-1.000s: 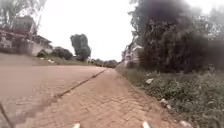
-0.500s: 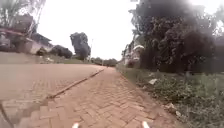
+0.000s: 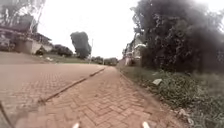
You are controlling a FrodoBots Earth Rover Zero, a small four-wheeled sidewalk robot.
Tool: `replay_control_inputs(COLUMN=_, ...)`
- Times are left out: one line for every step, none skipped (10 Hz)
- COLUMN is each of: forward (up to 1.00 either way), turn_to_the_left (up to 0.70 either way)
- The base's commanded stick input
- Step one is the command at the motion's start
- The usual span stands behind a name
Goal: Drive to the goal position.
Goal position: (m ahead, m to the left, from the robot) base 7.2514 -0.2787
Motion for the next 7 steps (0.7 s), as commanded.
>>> replay_control_inputs(forward=0.5, turn_to_the_left=0.12)
replay_control_inputs(forward=0.5, turn_to_the_left=0.17)
replay_control_inputs(forward=0.5, turn_to_the_left=0.37)
replay_control_inputs(forward=0.5, turn_to_the_left=0.5)
replay_control_inputs(forward=0.5, turn_to_the_left=0.5)
replay_control_inputs(forward=0.5, turn_to_the_left=0.5)
replay_control_inputs(forward=0.5, turn_to_the_left=0.5)
